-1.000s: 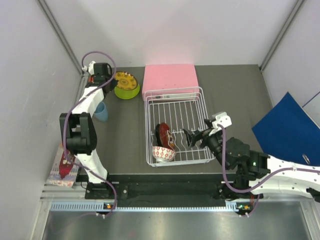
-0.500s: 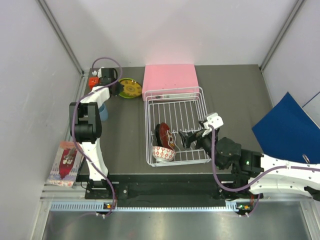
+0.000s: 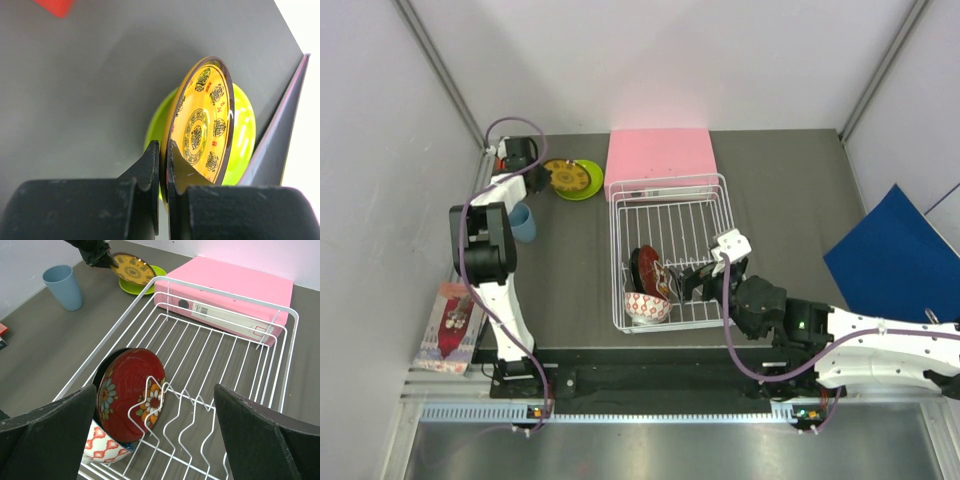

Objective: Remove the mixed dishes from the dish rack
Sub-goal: Place the plate at the center of the board.

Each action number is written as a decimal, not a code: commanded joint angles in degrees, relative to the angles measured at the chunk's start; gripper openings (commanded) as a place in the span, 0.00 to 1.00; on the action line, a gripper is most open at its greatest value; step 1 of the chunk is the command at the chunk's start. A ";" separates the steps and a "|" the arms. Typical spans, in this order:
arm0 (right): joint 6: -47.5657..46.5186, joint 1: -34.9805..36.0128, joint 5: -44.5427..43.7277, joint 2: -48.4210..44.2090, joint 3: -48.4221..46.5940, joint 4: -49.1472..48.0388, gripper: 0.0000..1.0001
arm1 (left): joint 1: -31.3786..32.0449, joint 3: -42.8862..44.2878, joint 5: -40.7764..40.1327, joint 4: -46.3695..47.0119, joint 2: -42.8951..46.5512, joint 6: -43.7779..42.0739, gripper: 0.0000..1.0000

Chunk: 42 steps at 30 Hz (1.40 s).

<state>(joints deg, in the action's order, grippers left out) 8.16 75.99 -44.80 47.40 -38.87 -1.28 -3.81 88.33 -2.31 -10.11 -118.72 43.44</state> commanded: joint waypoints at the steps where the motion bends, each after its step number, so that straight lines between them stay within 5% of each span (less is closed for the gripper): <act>1: 0.89 -0.40 0.32 -0.20 0.29 -3.20 1.00 | -1.11 1.05 1.86 3.43 -1.08 0.24 0.00; 17: 1.77 -0.49 0.67 0.15 1.25 -3.47 1.00 | -1.02 -2.03 14.16 9.58 0.24 3.93 0.00; 28: 2.12 -0.49 0.59 -0.55 2.22 -3.21 1.00 | -1.02 1.31 12.86 5.11 -2.75 2.88 0.01; 36: 2.29 -0.40 0.50 -0.38 2.40 -3.20 1.00 | -1.02 2.54 13.20 3.96 -3.01 2.61 0.42; 42: 2.65 -0.40 0.59 -0.64 2.75 -3.03 1.00 | -0.93 5.18 12.50 -0.33 -2.05 2.70 0.57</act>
<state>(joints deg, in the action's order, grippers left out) 9.76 75.96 -44.45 47.66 -36.29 -2.39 -4.84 89.45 10.28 -8.27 -121.54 46.37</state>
